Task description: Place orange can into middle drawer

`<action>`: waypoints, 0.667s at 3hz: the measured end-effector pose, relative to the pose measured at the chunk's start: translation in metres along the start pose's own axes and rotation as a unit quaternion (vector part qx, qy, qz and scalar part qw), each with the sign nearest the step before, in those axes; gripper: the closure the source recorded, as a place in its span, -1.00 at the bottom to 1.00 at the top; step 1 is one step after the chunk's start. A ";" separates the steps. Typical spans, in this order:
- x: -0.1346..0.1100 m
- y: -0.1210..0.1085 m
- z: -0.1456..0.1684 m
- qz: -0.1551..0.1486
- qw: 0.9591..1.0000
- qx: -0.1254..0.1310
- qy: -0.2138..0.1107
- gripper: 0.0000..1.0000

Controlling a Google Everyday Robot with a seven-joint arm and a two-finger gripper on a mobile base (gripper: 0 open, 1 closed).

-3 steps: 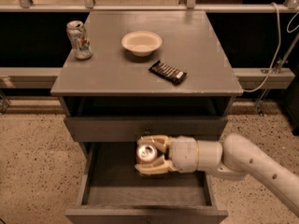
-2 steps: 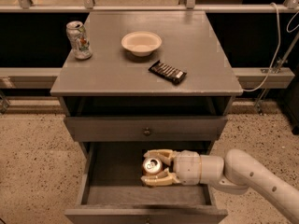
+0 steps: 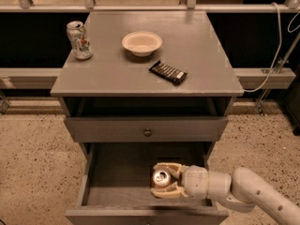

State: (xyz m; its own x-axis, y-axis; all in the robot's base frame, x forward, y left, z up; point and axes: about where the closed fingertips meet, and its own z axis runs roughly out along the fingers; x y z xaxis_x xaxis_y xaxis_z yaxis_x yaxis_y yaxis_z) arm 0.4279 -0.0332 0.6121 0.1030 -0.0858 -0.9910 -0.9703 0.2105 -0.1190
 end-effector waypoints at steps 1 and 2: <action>0.030 -0.011 -0.010 0.000 1.000 0.004 -0.003 1.00; 0.069 -0.020 -0.023 0.003 1.000 -0.005 -0.004 1.00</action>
Offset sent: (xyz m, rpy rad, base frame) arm 0.0338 -0.0703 -0.1259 0.0081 0.0255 0.0433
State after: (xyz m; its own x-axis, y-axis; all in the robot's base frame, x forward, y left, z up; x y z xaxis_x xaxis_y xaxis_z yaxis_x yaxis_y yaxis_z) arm 0.4491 -0.0655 0.5473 0.0984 -0.0767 -0.9922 -0.9731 0.2013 -0.1120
